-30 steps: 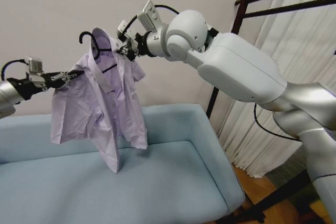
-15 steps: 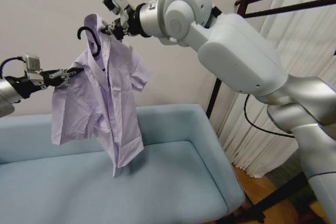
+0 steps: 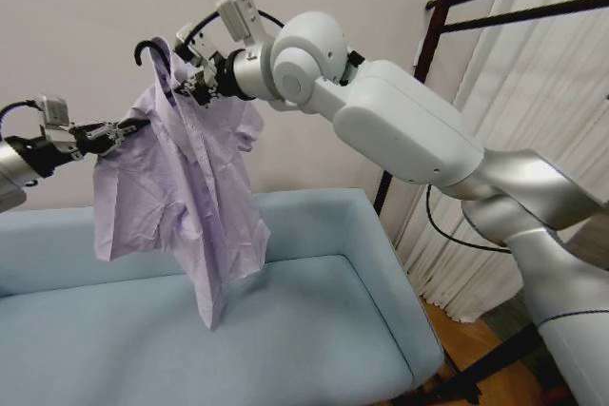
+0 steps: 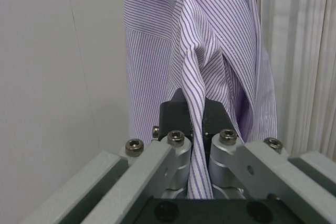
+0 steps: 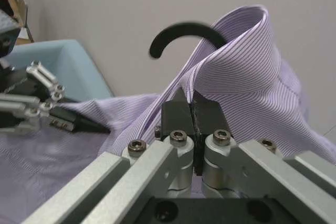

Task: Pick up the clothes from the sofa and hang them on the clothes hanger.

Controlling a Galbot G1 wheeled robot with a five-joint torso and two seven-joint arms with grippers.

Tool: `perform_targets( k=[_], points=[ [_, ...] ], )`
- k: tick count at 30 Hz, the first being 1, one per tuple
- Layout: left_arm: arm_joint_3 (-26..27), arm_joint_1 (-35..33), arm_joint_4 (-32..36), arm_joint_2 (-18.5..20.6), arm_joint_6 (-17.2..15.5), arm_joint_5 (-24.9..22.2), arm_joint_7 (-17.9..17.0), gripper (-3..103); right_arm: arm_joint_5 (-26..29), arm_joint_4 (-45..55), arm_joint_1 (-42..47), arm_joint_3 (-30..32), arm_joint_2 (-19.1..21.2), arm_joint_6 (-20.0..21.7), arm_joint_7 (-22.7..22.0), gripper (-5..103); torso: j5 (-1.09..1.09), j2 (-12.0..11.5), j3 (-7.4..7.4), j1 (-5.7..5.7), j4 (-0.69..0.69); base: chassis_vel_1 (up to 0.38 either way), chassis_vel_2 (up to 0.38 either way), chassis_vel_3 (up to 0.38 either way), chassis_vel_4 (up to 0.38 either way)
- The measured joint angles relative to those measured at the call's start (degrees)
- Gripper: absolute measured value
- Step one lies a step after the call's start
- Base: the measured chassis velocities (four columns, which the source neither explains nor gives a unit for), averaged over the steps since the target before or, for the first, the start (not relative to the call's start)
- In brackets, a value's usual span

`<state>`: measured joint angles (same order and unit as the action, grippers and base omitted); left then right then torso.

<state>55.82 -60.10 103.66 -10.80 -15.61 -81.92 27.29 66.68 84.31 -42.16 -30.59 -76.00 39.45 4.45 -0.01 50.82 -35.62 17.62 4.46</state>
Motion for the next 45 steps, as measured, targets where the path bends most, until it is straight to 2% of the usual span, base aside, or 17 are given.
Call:
perform_targets(
  k=[4, 16, 22, 23, 24, 28, 30, 33, 34, 35, 40, 42, 45],
  points=[
    [-0.1, -0.1, 0.0, -0.2, 0.2, 0.1, 0.6, 2, -0.4, -1.4, -0.1, 0.6, -0.4, -0.1, -0.1, 0, 0.00, 0.0, 0.00, 0.00, 0.00, 0.000, 0.000, 0.000, 0.000],
    [0.1, 0.2, -0.6, 0.8, 0.7, -2.0, 1.1, 2, -1.0, 2.8, 3.1, -2.9, 3.0, -0.2, 1.4, 0, 0.01, 0.0, 0.00, 0.00, 0.00, 0.000, 0.000, 0.000, 0.000],
    [0.2, 0.1, -0.7, 1.1, 0.7, -3.3, 1.6, 2, -0.6, 1.5, 3.3, -2.4, 2.7, -0.3, -0.8, -1, 0.01, 0.0, -0.01, 0.01, 0.00, 0.000, 0.000, 0.000, 0.000],
    [0.2, 0.1, -0.7, 1.1, 0.7, -3.4, 1.7, 2, -0.3, 1.3, 3.2, -2.3, 2.8, -0.5, -0.9, 4, 0.01, 0.0, -0.01, 0.01, 0.00, 0.000, 0.000, 0.000, 0.000],
    [0.2, 0.1, -0.7, 1.1, 0.7, -3.4, 1.7, 2, -0.3, 1.3, 3.2, -2.3, 2.8, -0.5, -0.9, 4, 0.01, 0.0, -0.01, 0.01, 0.00, 0.000, 0.000, 0.000, 0.000],
    [0.0, 0.0, -2.5, 1.1, 1.5, -3.7, 2.4, 2, 0.9, 2.2, 2.8, -2.4, 5.4, -3.0, -2.4, 25, 0.02, 0.0, 0.00, 0.00, 0.01, 0.000, 0.000, 0.000, 0.000],
    [-0.1, 0.0, -2.9, 0.9, 1.6, -3.7, 2.4, 2, 1.5, 2.6, 2.6, -2.5, 6.1, -3.1, -2.4, 25, 0.02, 0.0, -0.01, 0.01, 0.02, 0.000, 0.000, 0.000, 0.000],
    [-0.4, 0.0, -3.3, 0.4, 1.8, -3.8, 2.4, 2, 3.1, 3.9, 2.4, -2.6, 7.6, -3.1, -2.4, 42, 0.01, 0.0, -0.01, 0.01, 0.02, 0.000, 0.000, 0.000, 0.000],
    [-0.4, 0.0, -3.3, 0.2, 1.9, -3.8, 2.5, 2, 3.4, 4.1, 2.3, -2.6, 7.8, -3.1, -2.5, 42, 0.02, 0.0, 0.00, 0.01, 0.02, 0.000, 0.000, 0.000, 0.000],
    [-0.4, 0.0, -3.3, 0.2, 1.9, -3.8, 2.5, 2, 3.4, 4.1, 2.3, -2.6, 7.8, -3.1, -2.5, 42, 0.02, 0.0, 0.00, 0.01, 0.02, 0.000, 0.000, 0.000, 0.000],
    [-0.4, 0.1, -2.9, -0.2, 2.0, -3.7, 2.4, 2, 5.0, 4.5, 2.0, -2.4, 7.6, -3.1, -2.8, 69, 0.02, 0.0, 0.00, 0.01, 0.00, 0.000, 0.000, 0.000, 0.000],
    [-0.4, 0.1, -2.9, -0.1, 2.0, -3.7, 2.4, 2, 5.2, 4.5, 2.0, -2.4, 7.4, -3.1, -2.9, 69, 0.01, 0.0, -0.01, 0.01, 0.00, 0.000, 0.000, 0.000, 0.000],
    [-0.4, 0.3, -2.3, -0.1, 2.0, -3.6, 2.0, 2, 6.9, 5.4, 1.7, -2.5, 6.4, -2.7, -4.0, 85, 0.01, 0.0, 0.00, 0.00, 0.01, 0.000, 0.000, 0.000, 0.000]
  ],
)
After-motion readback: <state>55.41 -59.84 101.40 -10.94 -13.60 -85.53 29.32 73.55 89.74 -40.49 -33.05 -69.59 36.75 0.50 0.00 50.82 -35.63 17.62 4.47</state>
